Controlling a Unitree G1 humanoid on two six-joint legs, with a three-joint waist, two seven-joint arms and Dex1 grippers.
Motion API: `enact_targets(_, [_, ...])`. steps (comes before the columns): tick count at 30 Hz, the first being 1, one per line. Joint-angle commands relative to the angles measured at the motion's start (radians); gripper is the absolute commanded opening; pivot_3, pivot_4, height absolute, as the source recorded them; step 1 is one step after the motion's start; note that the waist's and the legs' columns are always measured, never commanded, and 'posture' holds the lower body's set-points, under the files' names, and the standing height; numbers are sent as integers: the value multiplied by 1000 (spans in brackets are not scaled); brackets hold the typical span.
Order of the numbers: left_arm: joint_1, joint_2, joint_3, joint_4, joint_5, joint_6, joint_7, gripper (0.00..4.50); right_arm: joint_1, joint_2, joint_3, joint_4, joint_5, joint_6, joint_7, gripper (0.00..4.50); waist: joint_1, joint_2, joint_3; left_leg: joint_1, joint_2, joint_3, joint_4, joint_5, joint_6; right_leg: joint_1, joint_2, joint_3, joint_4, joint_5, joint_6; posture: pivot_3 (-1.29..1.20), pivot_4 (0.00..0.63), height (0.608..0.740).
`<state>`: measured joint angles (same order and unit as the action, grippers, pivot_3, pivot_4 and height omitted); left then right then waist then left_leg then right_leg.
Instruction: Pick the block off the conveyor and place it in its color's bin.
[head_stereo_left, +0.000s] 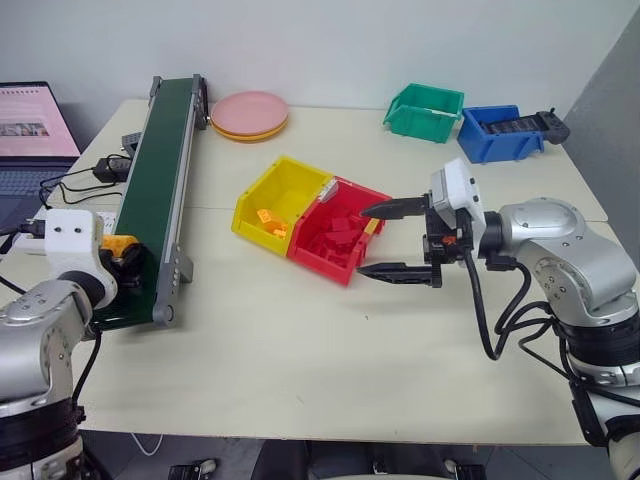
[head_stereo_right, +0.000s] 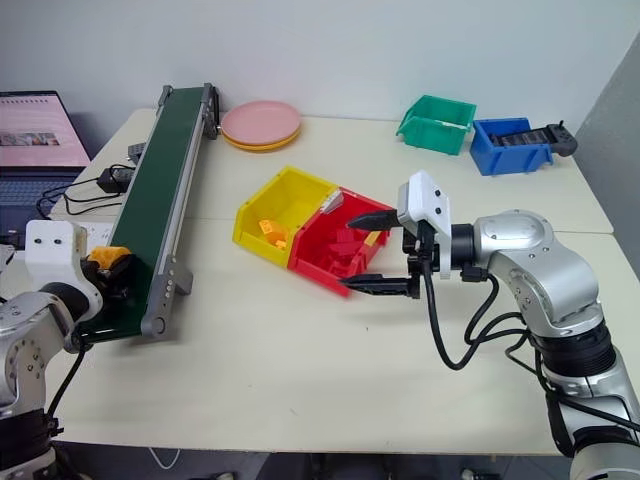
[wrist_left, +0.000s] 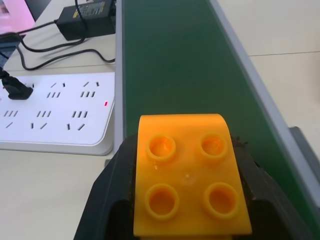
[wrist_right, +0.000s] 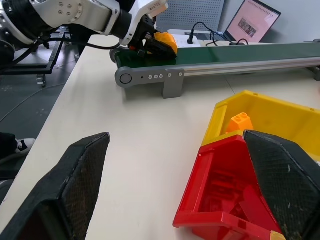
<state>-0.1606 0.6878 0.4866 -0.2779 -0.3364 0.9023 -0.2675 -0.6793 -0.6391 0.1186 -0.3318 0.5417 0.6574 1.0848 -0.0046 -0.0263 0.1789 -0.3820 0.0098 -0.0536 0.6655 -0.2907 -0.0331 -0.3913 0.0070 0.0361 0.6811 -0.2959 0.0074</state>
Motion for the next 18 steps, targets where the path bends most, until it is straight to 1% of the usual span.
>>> enact_targets(1, [17,-5,53,-117,2,27,32,1551,-16,-7,-28,-22,24,-12,6,4500,0,0,0,0,0,0,0,0,0,0,0,0,0,0,0,0,150,740])
enact_targets(3, [17,-3,54,-147,2,35,37,1551,-19,-5,-26,-18,23,-15,8,4500,0,0,0,0,0,0,0,0,0,0,0,0,0,0,0,0,150,740])
enact_targets(7, [-47,47,0,-219,-21,39,-12,1551,-33,-8,-26,-7,15,-24,12,4500,1,0,0,0,0,0,0,0,0,0,0,0,1,0,0,0,150,740])
enact_targets(9, [-140,73,-80,-206,-40,34,-59,1551,-38,-22,-42,-13,19,-16,9,4500,5,0,0,0,0,0,0,0,0,0,0,-1,1,0,0,0,150,740])
enact_targets(12, [-254,78,-175,-135,-33,9,-99,1551,-34,-36,-68,-33,32,7,-16,4500,9,-1,0,0,-1,-2,1,0,-1,1,0,-2,0,0,0,0,150,740])
enact_targets(15, [-418,34,-319,40,9,-74,-147,1551,-13,-37,-103,-73,48,53,-82,4500,7,-1,0,0,-2,0,1,0,-1,2,0,0,0,1,1,0,150,740])
enact_targets(18, [-513,-9,-397,162,38,-140,-180,1551,4,-36,-118,-103,56,71,-126,4500,2,-1,0,0,-2,0,1,0,-1,1,0,0,0,1,1,0,150,740])
